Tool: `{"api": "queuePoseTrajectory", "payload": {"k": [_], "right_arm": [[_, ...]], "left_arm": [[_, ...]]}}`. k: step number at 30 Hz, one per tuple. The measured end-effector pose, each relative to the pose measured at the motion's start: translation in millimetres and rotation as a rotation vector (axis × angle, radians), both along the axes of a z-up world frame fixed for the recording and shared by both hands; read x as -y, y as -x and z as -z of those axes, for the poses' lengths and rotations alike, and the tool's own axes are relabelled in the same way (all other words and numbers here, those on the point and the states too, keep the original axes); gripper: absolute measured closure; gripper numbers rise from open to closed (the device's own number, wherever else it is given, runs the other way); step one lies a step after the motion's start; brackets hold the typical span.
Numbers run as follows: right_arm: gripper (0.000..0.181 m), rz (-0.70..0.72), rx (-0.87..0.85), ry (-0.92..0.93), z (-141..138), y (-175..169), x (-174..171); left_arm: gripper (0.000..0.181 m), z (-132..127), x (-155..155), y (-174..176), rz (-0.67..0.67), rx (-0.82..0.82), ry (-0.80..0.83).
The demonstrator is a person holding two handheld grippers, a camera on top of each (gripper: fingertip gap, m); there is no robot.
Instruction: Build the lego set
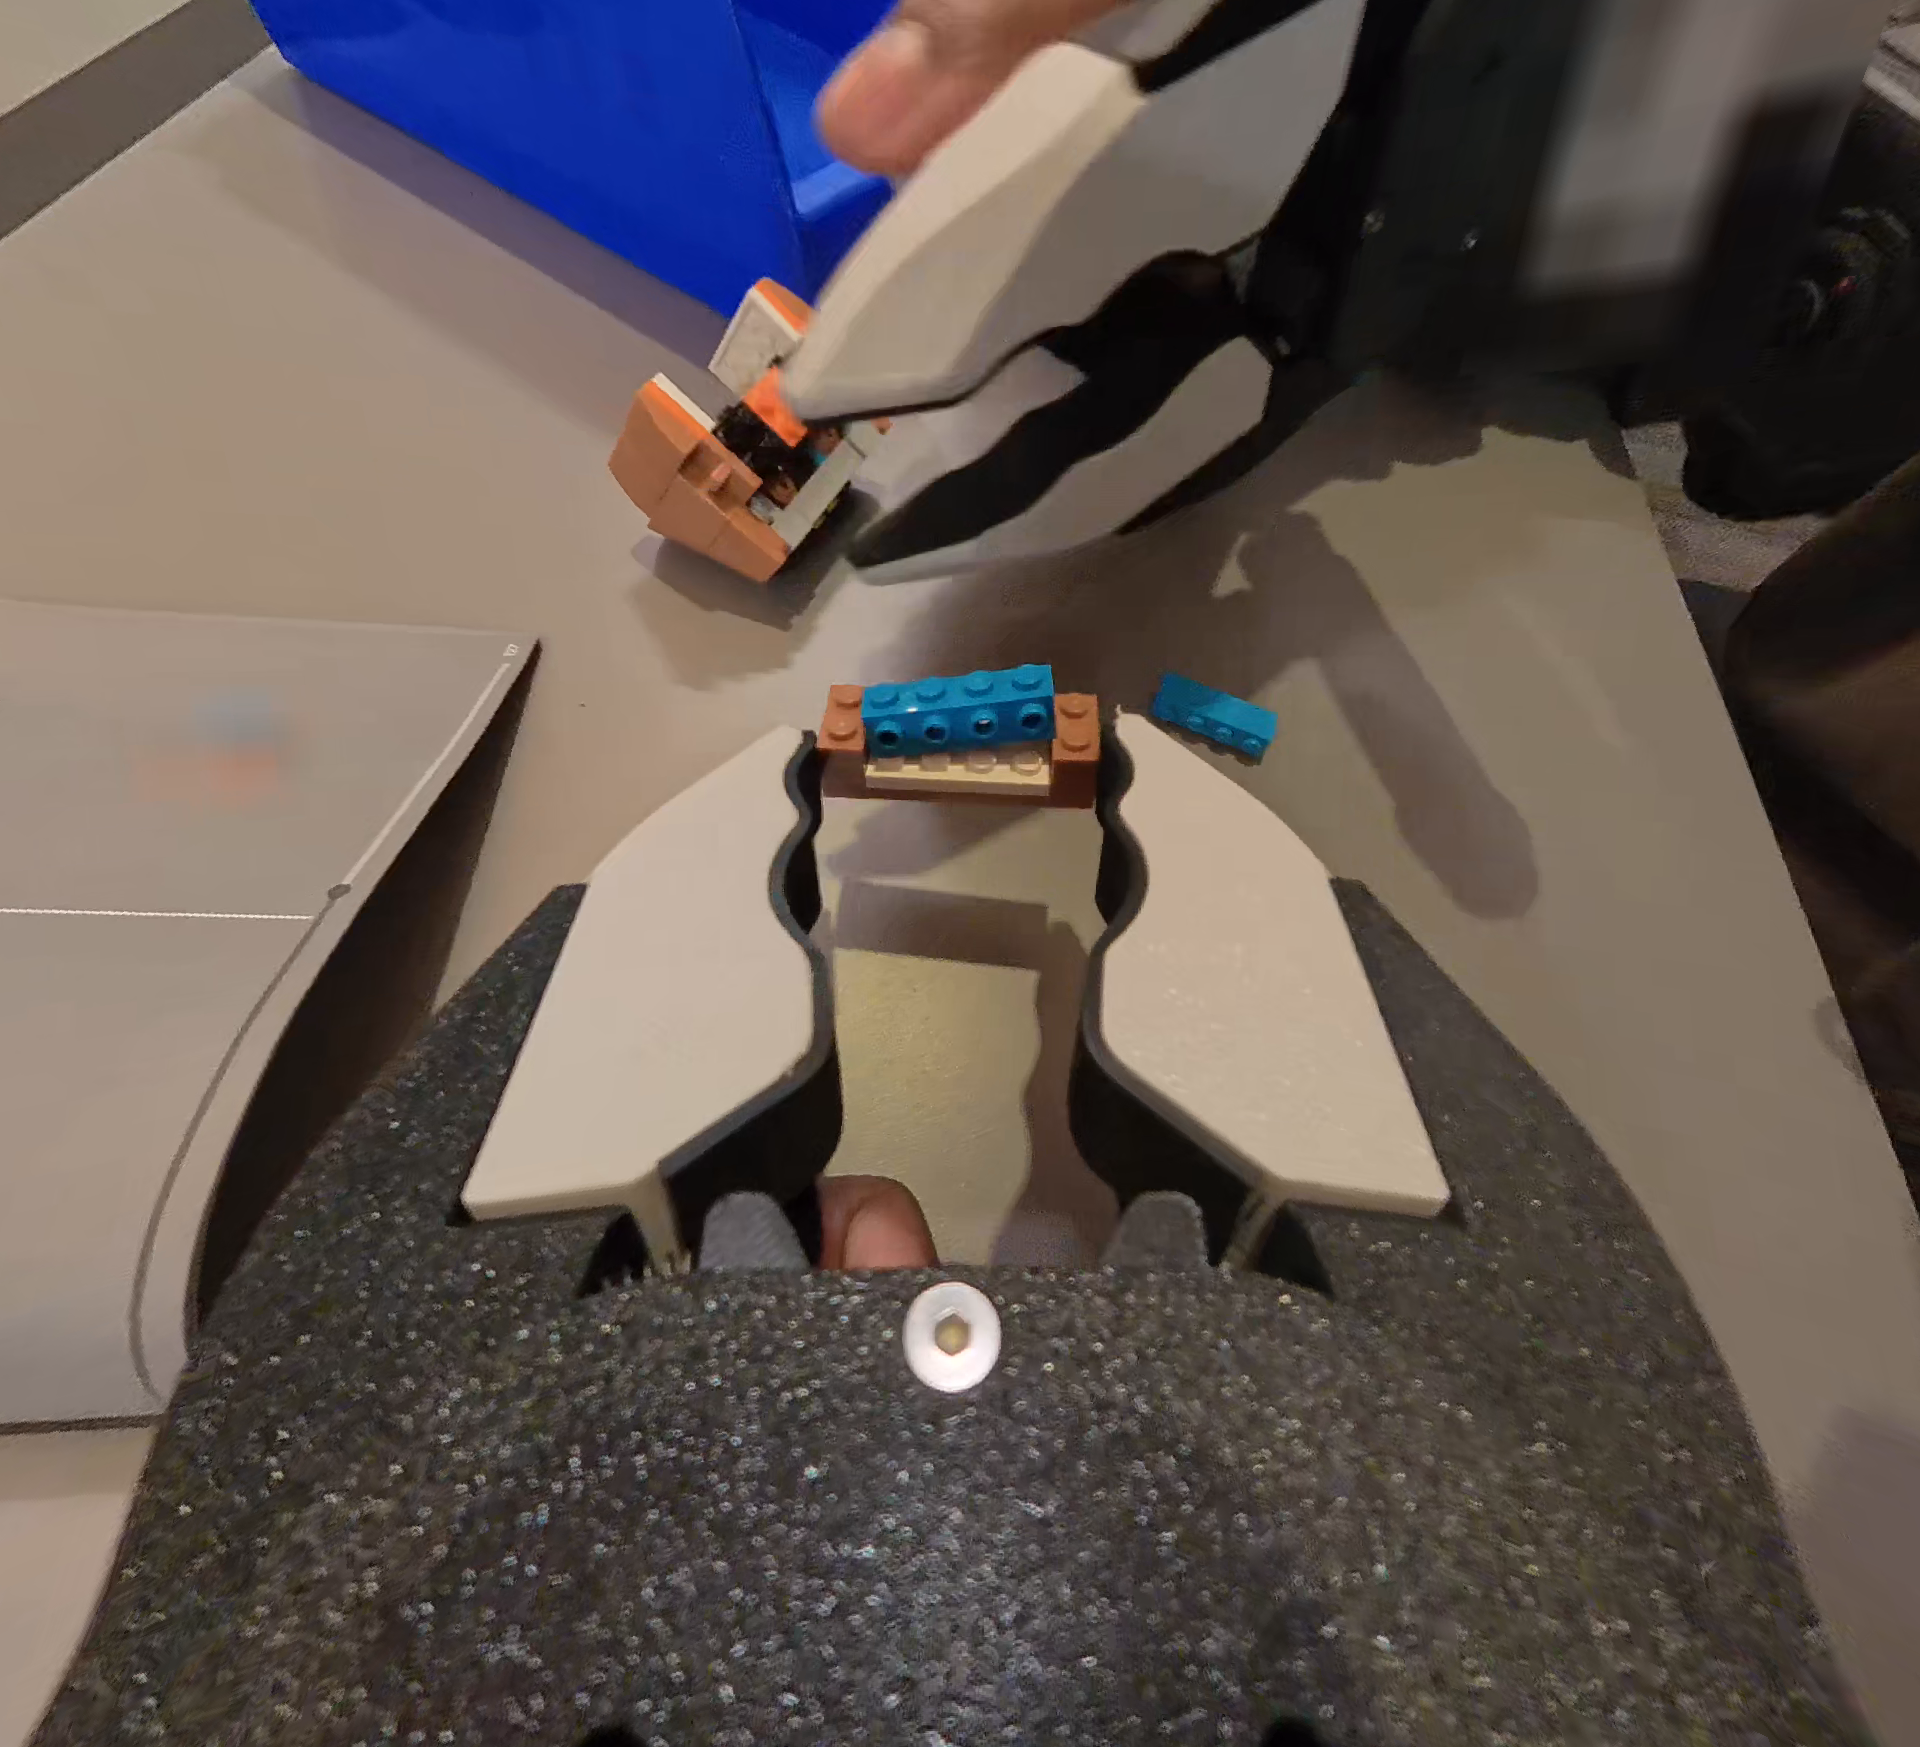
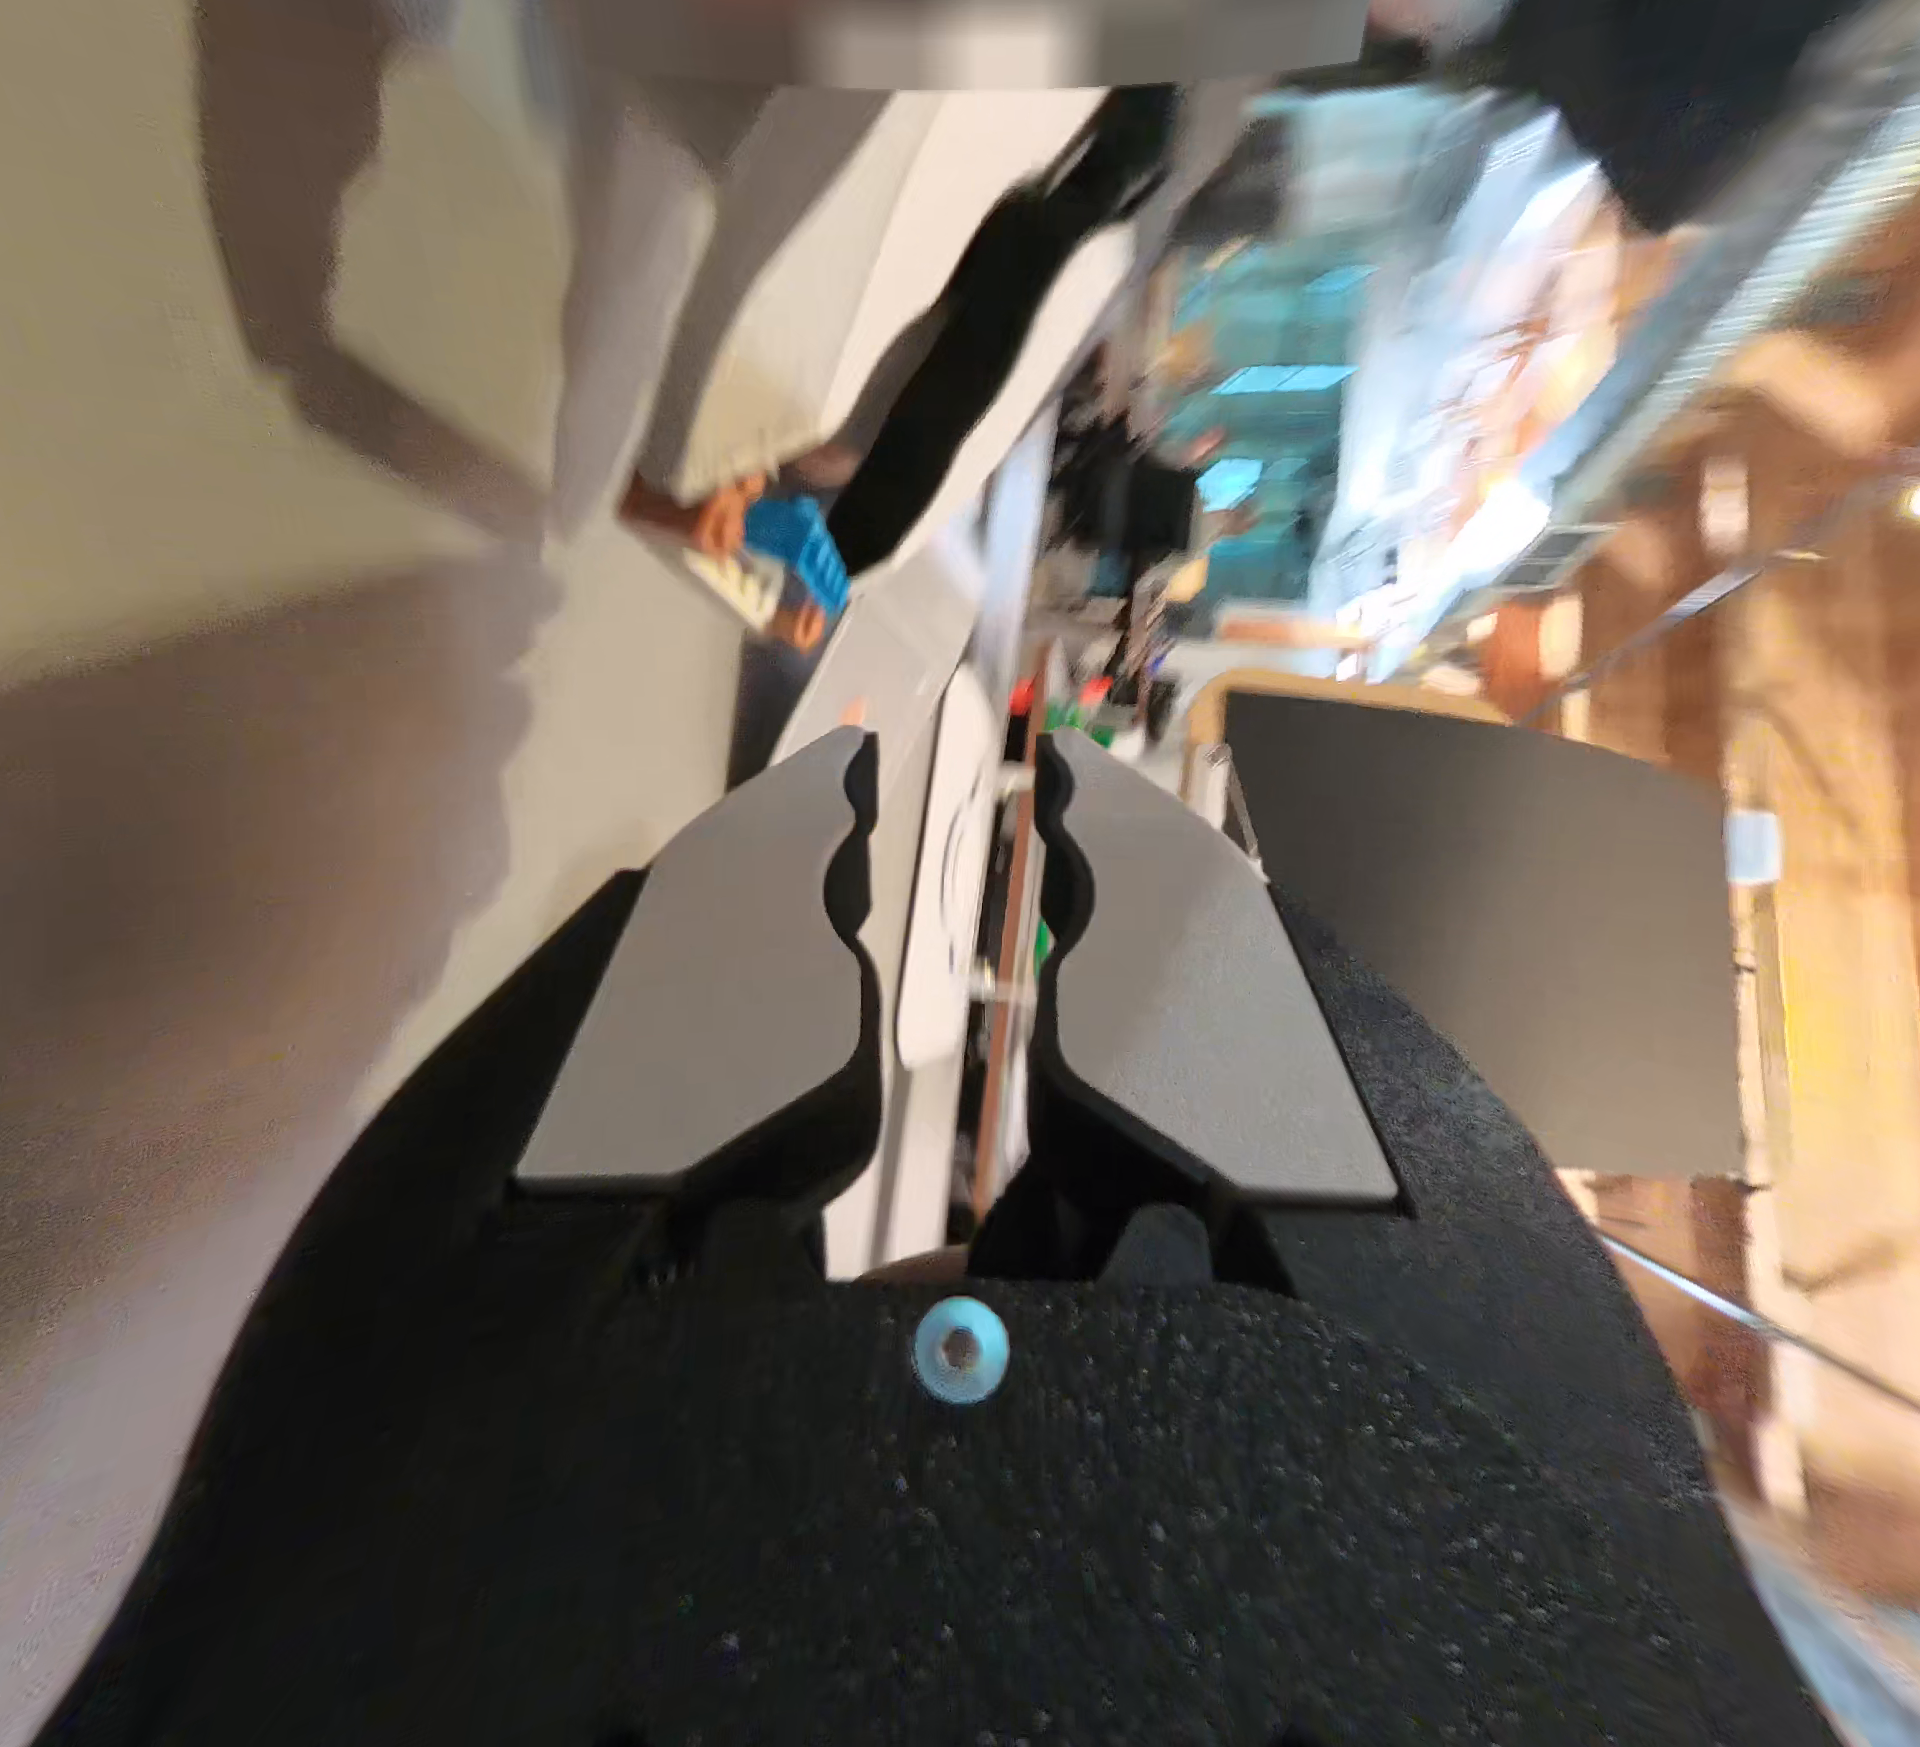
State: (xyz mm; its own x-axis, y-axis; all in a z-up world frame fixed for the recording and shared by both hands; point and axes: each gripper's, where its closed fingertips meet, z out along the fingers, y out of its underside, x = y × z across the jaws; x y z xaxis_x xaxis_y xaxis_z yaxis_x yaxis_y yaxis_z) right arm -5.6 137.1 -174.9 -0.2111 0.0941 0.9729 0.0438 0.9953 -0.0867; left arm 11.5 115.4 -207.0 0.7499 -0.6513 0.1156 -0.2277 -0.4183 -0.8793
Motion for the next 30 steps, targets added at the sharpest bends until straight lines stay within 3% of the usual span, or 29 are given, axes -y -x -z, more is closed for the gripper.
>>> {"api": "queuePoseTrajectory", "payload": {"k": [9, 15, 30], "right_arm": [[0.143, -0.119, -0.053, -0.046, 23.7, 1.7, 16.2], [0.141, -0.153, -0.136, -0.041, 10.6, 10.9, 23.8], [0.152, -0.172, -0.150, -0.085, 14.9, 15.3, 32.4]], "left_arm": [[0.130, -8.7, 1.1, 7.0, 0.004, 0.051, -0.001], [0.130, -9.9, 2.5, 7.9, 0.013, 0.053, 0.005], [0.130, -12.0, 4.3, 5.8, 0.024, 0.047, 0.009]]}}
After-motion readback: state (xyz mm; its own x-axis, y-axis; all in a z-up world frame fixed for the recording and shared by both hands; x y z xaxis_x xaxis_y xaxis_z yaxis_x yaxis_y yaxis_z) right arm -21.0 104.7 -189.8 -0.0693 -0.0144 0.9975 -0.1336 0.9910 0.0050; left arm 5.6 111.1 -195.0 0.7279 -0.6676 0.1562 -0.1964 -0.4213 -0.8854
